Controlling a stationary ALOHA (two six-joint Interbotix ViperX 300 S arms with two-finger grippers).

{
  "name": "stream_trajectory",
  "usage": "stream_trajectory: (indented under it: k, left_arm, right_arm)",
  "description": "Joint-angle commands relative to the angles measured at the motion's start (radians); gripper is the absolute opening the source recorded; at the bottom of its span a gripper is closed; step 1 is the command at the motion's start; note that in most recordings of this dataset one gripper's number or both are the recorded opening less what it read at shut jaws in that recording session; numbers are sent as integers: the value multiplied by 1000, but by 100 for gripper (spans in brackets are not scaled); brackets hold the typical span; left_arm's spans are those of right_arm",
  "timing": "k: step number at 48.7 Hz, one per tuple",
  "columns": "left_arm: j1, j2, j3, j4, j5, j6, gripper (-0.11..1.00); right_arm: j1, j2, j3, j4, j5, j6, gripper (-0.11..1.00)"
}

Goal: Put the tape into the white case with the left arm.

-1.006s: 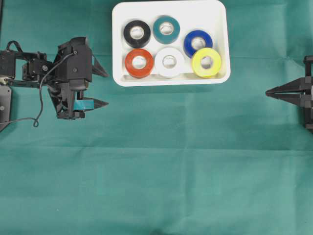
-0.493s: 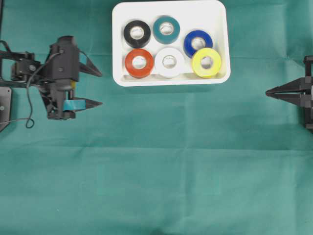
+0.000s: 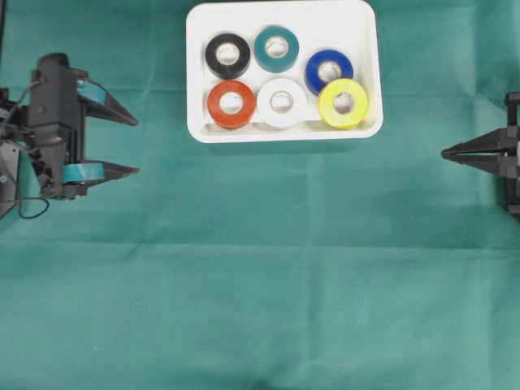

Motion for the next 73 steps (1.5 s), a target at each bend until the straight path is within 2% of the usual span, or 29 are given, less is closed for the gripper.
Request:
stream_trajectory:
  k: [1,50,73]
  left_arm:
    - [-3,-34,5,-3,-8,-5,89]
    - [-3,-379,193,-2,-2,-17,89]
    - [-3,-492,232,-3,12,-17,89]
  right_arm:
    - [-2,8,-12,-2,-11,2,-9]
    - [-2,6,-14,-2,-11,0,-9]
    - [-2,6,-15,0,-11,0,-9]
